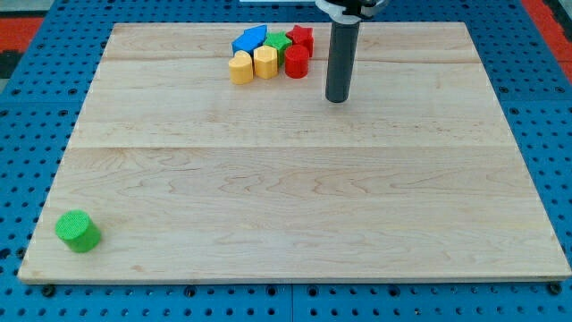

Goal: Point your arm to the bottom left of the yellow heart

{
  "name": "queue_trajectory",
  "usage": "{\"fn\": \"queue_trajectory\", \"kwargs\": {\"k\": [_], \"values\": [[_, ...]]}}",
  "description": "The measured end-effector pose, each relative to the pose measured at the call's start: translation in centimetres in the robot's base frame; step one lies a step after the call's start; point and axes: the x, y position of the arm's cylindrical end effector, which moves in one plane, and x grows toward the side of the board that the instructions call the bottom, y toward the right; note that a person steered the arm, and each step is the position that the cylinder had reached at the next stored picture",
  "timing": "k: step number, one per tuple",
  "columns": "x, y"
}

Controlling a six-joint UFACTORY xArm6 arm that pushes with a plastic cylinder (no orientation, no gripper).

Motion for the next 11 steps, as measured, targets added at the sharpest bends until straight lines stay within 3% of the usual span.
{"fn": "queue_trajectory", "kwargs": {"k": [7, 8, 9, 10, 11], "values": [[-1.5, -1.7], [1.1, -1.9], [2.4, -8.8], [1.9, -20.3], [0.0, -25.3]]}}
